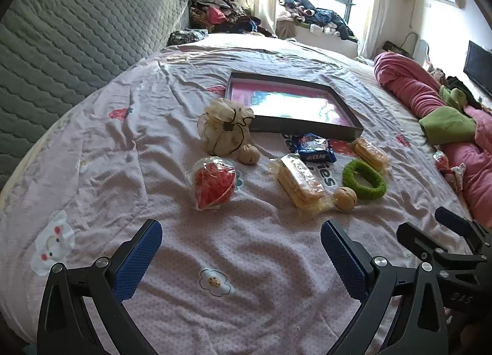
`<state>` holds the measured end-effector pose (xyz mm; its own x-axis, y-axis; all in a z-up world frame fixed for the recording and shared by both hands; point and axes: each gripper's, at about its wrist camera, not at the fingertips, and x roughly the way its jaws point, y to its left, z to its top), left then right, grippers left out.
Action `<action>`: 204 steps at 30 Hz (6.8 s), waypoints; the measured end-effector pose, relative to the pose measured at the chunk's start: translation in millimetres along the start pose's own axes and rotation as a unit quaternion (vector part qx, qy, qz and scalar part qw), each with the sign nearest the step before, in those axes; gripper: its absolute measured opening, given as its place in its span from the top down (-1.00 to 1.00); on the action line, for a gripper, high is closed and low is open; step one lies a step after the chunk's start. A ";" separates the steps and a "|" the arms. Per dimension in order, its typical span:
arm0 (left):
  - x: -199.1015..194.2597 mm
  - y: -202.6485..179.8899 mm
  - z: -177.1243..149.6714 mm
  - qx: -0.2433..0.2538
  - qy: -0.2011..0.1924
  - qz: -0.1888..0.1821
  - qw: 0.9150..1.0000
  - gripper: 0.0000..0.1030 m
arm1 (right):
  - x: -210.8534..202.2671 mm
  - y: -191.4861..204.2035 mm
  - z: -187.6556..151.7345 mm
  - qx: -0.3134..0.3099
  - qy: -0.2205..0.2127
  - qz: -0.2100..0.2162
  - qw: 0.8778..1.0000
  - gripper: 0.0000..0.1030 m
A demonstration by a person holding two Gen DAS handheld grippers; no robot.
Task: Organize objects
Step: 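Move both tools toward the red wrapped ball and green fuzzy ring, then grasp the red wrapped ball with the left tool while the right tool grasps the green ring, then lift and carry the red ball and green ring toward the pink tray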
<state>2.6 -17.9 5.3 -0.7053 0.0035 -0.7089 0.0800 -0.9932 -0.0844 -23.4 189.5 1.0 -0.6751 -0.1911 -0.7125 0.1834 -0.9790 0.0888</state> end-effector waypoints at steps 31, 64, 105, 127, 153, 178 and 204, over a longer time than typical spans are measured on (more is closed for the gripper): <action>-21.5 6.0 57.1 0.013 -0.028 0.011 0.999 -1.00 | -25.8 14.2 51.6 -0.036 -0.028 -0.027 0.999 -1.00; 85.3 15.5 50.6 0.016 0.049 0.029 0.998 -1.00 | 75.5 1.1 60.0 -0.045 0.054 -0.047 0.996 -1.00; 137.5 21.3 37.5 0.018 0.100 0.002 0.995 -0.03 | 137.5 -25.1 56.8 0.004 0.112 -0.047 0.993 0.20; 112.3 17.0 45.3 0.020 0.066 0.003 0.998 -0.03 | 94.8 -22.1 55.0 0.005 0.076 -0.024 0.997 0.50; 33.4 -24.9 64.6 0.042 0.010 0.020 0.999 -0.03 | 20.1 6.5 60.6 -0.014 0.023 0.008 1.000 0.50; 11.6 -50.9 120.5 0.049 -0.033 0.021 0.998 -0.03 | -15.6 6.3 112.2 -0.035 -0.034 0.005 0.999 0.50; 73.6 -57.2 181.3 0.055 -0.041 0.025 0.997 -0.03 | 23.0 -5.4 183.4 -0.034 -0.076 0.004 0.997 0.50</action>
<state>-181.6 18.1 84.9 -0.7583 -0.0516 -0.6499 0.0422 -0.9987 0.0300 -171.0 177.5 111.8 -0.7725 -0.2117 -0.5986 0.2335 -0.9714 0.0422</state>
